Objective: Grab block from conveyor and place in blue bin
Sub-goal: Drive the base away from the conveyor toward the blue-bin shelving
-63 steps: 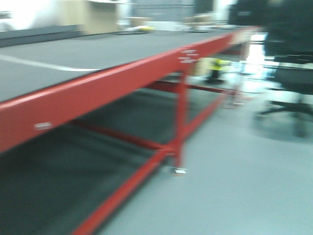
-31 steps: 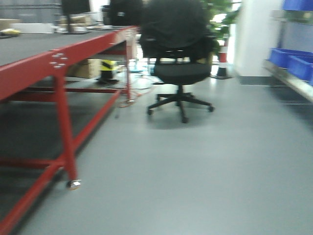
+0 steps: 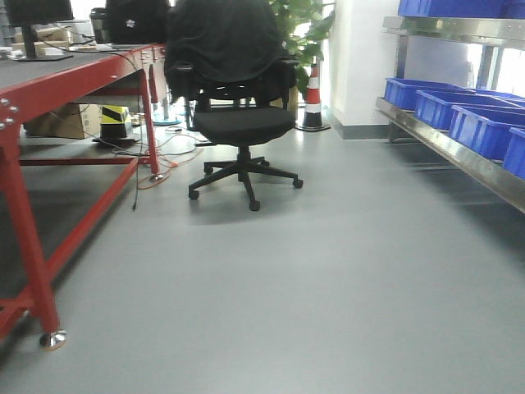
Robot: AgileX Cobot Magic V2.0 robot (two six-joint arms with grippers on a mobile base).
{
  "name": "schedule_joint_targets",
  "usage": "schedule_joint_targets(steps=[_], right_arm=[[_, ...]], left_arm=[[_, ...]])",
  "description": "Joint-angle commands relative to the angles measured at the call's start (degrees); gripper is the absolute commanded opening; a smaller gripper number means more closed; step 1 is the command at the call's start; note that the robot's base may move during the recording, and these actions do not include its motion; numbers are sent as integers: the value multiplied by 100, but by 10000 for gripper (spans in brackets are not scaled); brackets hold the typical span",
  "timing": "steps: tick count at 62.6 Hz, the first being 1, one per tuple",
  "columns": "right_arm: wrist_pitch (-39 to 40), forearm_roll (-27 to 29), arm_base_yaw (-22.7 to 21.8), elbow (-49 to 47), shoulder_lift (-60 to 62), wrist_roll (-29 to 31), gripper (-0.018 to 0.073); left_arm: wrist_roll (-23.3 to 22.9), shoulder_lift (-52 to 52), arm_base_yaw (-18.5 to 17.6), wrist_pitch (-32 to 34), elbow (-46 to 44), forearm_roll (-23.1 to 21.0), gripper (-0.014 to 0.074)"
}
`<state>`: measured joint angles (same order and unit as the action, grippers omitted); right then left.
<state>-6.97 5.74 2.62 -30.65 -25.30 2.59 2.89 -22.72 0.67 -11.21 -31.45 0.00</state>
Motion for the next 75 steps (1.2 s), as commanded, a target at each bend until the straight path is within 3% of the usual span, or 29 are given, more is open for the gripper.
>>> schedule_joint_targets(steps=[1,75], right_arm=[[144,-50,-20,23,31,-3,-162],[144,-50,-20,23,31,-3,-162]], left_arm=[[-14,22,31,148,7,0,-111],[-14,22,31,148,7,0,-111]])
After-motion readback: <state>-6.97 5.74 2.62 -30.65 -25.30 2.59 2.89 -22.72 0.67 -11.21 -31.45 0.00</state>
